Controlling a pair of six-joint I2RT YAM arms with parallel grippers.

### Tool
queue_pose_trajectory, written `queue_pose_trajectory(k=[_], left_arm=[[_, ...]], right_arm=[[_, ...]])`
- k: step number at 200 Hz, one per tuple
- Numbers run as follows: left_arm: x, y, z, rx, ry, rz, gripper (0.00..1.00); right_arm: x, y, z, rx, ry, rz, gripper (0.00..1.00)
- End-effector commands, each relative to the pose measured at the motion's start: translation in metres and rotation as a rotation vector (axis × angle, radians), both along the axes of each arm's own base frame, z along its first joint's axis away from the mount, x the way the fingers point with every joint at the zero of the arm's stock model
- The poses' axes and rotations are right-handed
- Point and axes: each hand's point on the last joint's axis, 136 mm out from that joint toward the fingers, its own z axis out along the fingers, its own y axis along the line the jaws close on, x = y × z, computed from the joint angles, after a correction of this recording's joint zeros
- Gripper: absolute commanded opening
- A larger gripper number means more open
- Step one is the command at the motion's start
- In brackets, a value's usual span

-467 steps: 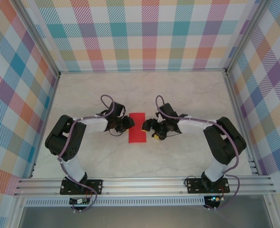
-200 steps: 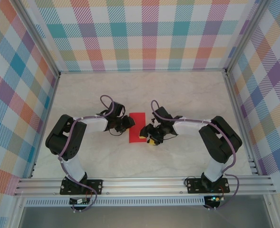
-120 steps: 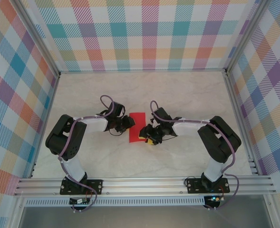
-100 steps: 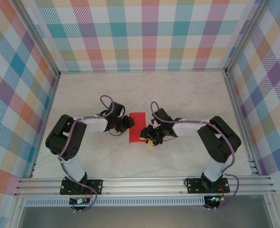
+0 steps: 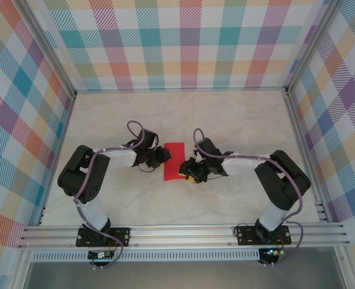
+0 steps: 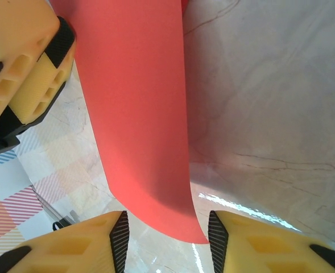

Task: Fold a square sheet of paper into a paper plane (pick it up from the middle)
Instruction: Third fold the triangle at the center of the table.

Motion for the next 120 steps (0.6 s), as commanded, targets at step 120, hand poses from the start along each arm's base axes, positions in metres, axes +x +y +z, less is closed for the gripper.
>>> queue_pose_trajectory(k=[120], left_arm=[[-0.01,0.009,-0.015,0.017,0.057,0.016,0.31]], right_arm=[[0.005,0.002,0.015,0.07,-0.081,-0.03,0.36]])
